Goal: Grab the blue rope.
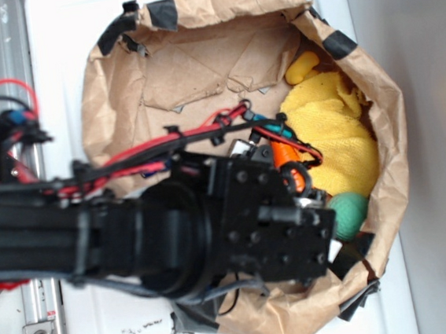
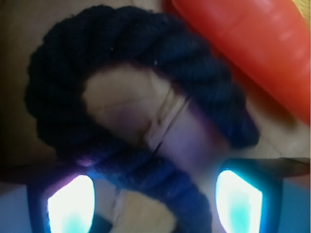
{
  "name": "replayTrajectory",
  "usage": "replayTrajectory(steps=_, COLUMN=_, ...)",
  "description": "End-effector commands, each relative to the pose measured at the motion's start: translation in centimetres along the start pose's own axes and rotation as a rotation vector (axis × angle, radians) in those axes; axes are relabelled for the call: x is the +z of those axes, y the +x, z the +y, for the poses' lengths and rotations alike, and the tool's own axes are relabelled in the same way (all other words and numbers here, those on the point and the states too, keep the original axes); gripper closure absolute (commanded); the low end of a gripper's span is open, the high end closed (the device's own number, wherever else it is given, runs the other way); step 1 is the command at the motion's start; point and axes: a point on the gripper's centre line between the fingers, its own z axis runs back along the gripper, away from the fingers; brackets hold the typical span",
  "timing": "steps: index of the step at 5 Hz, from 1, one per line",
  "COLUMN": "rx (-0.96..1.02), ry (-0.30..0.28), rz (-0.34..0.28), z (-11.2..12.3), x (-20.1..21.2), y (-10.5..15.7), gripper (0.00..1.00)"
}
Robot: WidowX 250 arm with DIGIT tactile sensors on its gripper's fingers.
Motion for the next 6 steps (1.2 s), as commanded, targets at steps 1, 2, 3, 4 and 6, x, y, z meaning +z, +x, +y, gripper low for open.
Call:
replayTrajectory(steps=1, rx=-0.142, ry=-0.057, rz=-0.078, z=-0.6, x=0.6, y=1.4, gripper=0.01)
replayTrajectory(steps=2, rx=-0.219, ry=-0.088, rz=-0.079, z=-1.3, x=0.6, y=1.5, gripper=1.0)
replayTrajectory(steps=3, rx=-0.195, ry=-0.133, rz=-0.095, z=-1.2, x=0.5, y=1.3, gripper=1.0)
replayTrajectory(steps=4, rx=-0.175, ry=-0.217, rz=-0.121, z=-0.8, x=0.4, y=1.1, gripper=1.0)
replayTrajectory(steps=6, rx=0.19, ry=-0.011, rz=-0.155, z=0.0, x=2.3, y=-2.0, gripper=1.0)
